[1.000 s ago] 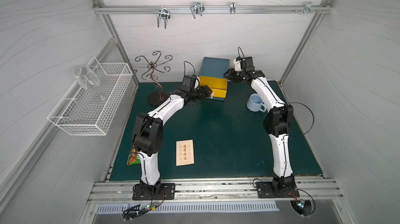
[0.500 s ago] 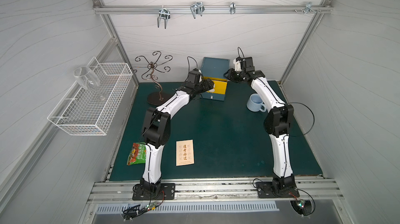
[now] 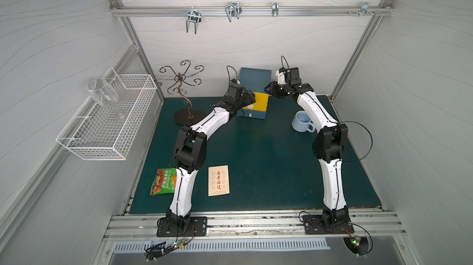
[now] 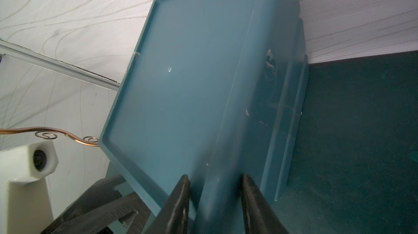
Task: Take the postcards out of the drawer
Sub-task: Close the drawer in the storage box.
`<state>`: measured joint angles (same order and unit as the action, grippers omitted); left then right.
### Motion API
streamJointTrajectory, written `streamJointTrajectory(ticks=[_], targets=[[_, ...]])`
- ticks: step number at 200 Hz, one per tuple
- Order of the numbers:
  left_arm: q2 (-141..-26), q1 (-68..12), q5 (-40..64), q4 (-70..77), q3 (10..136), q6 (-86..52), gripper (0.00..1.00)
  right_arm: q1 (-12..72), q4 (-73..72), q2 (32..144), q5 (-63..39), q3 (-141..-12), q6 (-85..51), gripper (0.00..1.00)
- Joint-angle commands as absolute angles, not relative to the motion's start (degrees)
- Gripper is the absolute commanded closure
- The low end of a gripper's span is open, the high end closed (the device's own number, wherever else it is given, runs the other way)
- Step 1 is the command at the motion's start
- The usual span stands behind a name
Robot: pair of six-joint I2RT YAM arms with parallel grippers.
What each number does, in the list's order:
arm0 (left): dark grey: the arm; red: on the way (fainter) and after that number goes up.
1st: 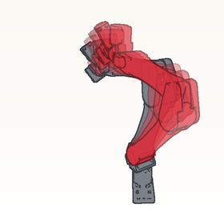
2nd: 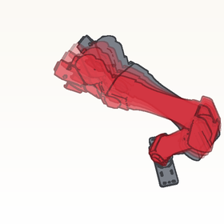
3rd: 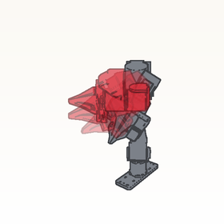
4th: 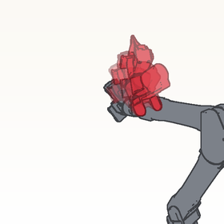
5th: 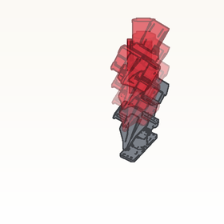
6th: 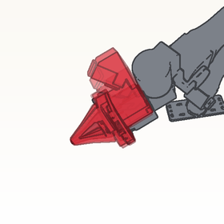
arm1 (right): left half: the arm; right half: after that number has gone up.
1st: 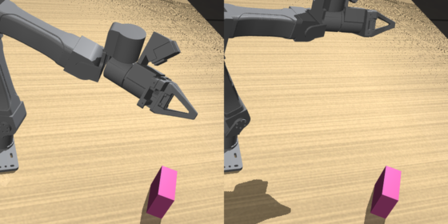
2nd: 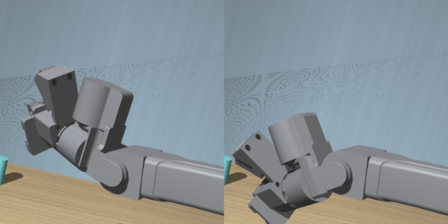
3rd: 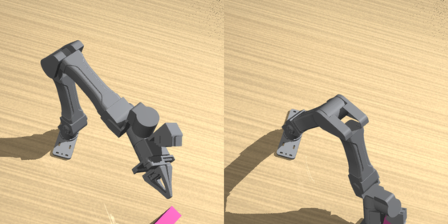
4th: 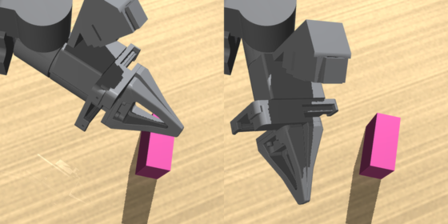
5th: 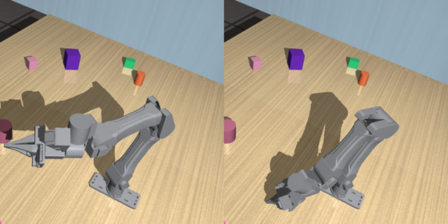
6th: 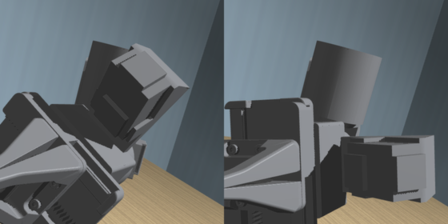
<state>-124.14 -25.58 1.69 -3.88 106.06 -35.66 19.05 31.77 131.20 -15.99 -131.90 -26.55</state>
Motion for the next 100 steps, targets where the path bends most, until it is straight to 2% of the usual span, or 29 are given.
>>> streamJointTrajectory(ticks=[1,54,100], targets=[[-125.13,-26.34,-0.74,-0.05,107.58,-33.99,0.16,20.31,40.02,132.19,-17.03,-128.74,-25.72,0.61],[-123.88,-26.54,-0.31,2.85,106.0,-35.33,0.16,20.27,39.89,131.73,-17.24,-127.99,-25.59,0.61],[-113.58,-26.54,-0.29,8.53,93.15,-38.38,0.15,19.69,38.94,130.58,-17.25,-126.9,-26.14,0.61]])
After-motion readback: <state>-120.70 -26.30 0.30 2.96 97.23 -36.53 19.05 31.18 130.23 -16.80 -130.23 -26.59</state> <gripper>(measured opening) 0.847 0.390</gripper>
